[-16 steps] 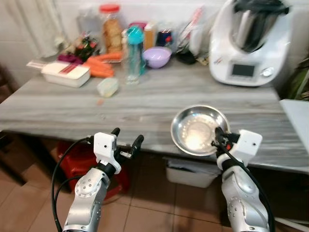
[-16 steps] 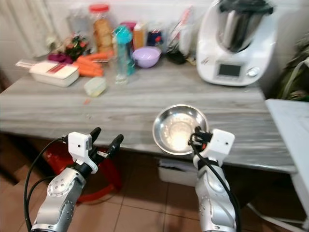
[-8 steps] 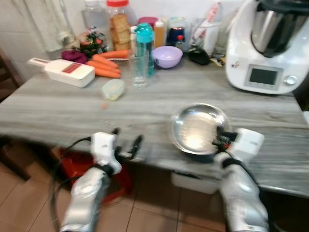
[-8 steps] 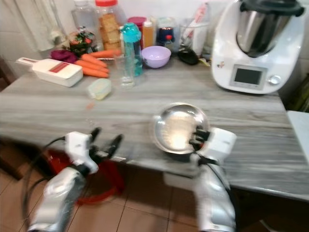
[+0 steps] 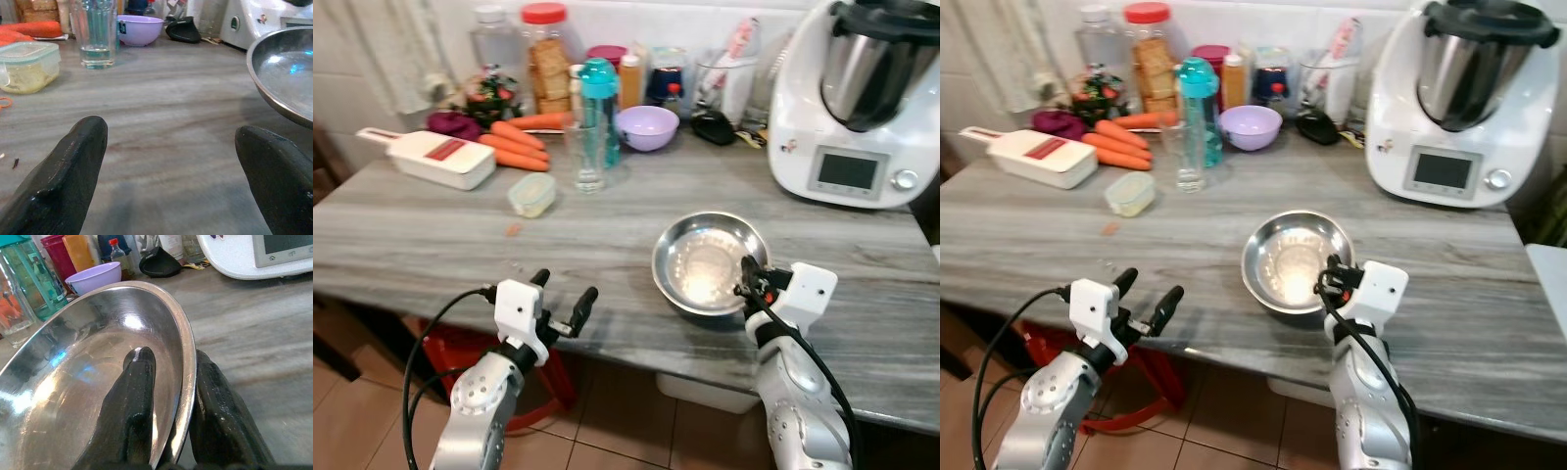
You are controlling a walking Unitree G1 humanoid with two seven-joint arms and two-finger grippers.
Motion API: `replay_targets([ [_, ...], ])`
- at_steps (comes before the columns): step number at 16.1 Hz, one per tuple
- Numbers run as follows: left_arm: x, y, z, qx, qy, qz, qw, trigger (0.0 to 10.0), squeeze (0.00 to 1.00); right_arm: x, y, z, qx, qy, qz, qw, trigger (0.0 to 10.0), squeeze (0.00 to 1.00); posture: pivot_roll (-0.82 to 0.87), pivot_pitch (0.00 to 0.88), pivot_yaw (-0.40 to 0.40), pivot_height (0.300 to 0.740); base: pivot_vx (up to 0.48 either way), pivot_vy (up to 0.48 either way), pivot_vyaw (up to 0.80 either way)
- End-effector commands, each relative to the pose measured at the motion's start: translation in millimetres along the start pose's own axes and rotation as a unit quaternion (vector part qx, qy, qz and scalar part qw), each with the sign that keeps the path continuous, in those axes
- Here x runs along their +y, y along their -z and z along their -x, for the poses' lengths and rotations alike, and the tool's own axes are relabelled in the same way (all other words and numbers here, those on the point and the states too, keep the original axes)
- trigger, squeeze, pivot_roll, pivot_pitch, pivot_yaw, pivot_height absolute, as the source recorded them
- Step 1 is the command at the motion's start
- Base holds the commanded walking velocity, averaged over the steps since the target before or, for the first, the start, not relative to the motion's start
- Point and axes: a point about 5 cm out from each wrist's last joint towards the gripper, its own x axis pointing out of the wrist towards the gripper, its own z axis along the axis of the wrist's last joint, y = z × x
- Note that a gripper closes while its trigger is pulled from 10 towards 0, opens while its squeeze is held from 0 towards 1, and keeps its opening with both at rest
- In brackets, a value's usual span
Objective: Setting the table
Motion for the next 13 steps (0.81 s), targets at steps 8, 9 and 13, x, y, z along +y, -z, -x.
replay_targets([
  [8,8.8,-1,22.1,0.015,0.041,-0.062,0.997,10.0,0.0,15.2,28,0.9,0.091,-0.054,-0.03,0.994,10.0,0.0,0.02,0.0,0.023,0.74,0.0,0.0,0.0],
  [9,8.1,-1,22.3,0.015,0.042,-0.062,0.997,10.0,0.0,15.4,28,-1.3,0.087,-0.045,-0.037,0.995,10.0,0.0,0.02,0.0,0.023,0.74,0.0,0.0,0.0],
  [13,4.3,-1,22.2,0.012,0.048,-0.057,0.997,10.0,0.0,18.6,37,-6.2,0.12,-0.043,-0.042,0.991,10.0,0.0,0.03,0.0,0.018,0.74,0.0,0.0,0.0],
])
